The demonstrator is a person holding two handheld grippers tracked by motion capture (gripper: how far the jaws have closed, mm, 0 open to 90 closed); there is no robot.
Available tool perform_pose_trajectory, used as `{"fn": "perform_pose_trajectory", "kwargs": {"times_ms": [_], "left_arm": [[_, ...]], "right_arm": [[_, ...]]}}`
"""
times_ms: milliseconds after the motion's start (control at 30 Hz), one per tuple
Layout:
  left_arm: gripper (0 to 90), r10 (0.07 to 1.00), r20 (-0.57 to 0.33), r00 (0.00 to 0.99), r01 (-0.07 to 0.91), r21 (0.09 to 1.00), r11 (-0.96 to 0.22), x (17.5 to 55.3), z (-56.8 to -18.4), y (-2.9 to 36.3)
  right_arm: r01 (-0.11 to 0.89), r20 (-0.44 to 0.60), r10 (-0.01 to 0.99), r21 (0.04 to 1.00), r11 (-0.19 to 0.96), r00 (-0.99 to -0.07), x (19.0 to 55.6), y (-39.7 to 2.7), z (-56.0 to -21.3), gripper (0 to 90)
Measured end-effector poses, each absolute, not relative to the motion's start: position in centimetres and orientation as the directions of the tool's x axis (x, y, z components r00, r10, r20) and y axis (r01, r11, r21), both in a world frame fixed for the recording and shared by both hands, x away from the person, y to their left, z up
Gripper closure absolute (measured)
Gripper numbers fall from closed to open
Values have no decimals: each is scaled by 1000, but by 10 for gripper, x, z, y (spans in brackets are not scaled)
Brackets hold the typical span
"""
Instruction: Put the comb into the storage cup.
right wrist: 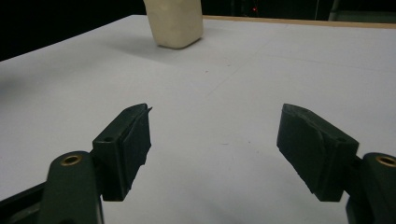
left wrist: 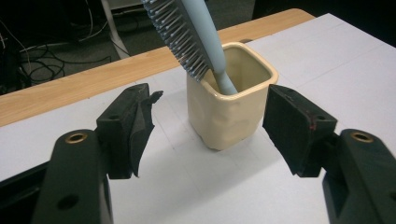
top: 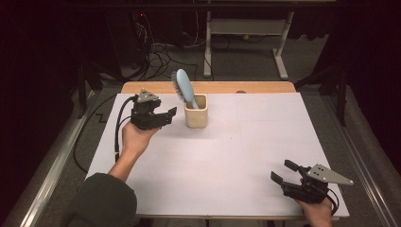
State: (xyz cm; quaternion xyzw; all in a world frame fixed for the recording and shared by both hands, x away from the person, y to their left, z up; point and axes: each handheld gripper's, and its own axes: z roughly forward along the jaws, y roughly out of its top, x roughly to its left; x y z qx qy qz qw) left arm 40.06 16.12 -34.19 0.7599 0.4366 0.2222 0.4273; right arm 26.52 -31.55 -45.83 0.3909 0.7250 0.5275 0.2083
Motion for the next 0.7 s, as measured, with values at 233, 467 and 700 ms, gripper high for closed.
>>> {"fn": "perform_pose_trajectory", "kwargs": {"times_ms": [233,467,700], "left_arm": [[333,851,-45,523,476,844,-248,398,-344,163],[333,850,-54,523,479,844,-241,396,-344,166],[333,850,-56,523,479,844,-239,392,-344,170]], "right_arm": [[348,110,787,927,139,-607,265,-315,-458,264],[349,110,786,927,140,-608,265,-315,-458,264],[349,110,786,926,140,-609,266,-315,-459,265]]}}
